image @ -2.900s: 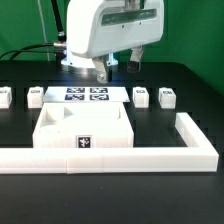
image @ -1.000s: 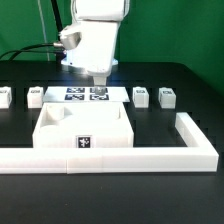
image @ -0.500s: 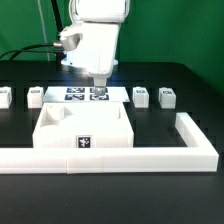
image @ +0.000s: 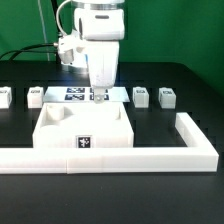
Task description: Assemble square table
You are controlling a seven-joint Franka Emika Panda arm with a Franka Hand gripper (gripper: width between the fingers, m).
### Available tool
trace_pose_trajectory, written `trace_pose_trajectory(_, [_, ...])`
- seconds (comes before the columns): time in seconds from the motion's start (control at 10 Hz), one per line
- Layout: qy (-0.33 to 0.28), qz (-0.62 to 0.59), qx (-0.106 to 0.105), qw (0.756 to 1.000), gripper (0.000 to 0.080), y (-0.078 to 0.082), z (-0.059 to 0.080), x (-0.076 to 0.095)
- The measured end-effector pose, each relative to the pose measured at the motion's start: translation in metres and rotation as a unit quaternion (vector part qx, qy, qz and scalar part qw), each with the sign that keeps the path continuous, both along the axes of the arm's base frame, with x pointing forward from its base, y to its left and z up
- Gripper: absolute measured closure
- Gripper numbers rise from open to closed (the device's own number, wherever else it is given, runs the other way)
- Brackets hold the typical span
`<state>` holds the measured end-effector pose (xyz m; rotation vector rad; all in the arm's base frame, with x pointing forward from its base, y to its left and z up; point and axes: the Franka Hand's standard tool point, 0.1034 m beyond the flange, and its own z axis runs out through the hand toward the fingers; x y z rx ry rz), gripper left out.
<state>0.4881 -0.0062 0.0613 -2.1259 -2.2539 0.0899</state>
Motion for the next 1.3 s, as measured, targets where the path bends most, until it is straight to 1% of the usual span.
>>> trace_pose_trajectory(0.2, [0.001,0.0,0.0,1.0,0.015,-0.001,-0.001,-0.002])
trace_pose_trajectory(0.4, [0.01,0.002,0.004,1.0,0.015,-0.012,-0.012,-0.018])
trace_pose_trajectory(0.5, [0.005,0.0,0.005,1.0,0.015,-0.013,-0.019,-0.025])
trace_pose_trajectory(0.6, [0.014,0.0,0.006,1.0,0.015,-0.013,-0.027,-0.034])
trace_pose_trajectory(0.9, [0.019,-0.003,0.011,1.0,0.015,-0.009,-0.046,-0.041])
trace_pose_trajectory(1.1, [0.021,-0.004,0.011,1.0,0.015,-0.01,-0.048,-0.043])
trace_pose_trajectory(1.2, [0.021,-0.004,0.011,1.0,0.0263,-0.011,-0.048,-0.043])
trace_pose_trajectory(1.3, [0.021,-0.004,0.011,1.0,0.0399,-0.011,-0.049,-0.043])
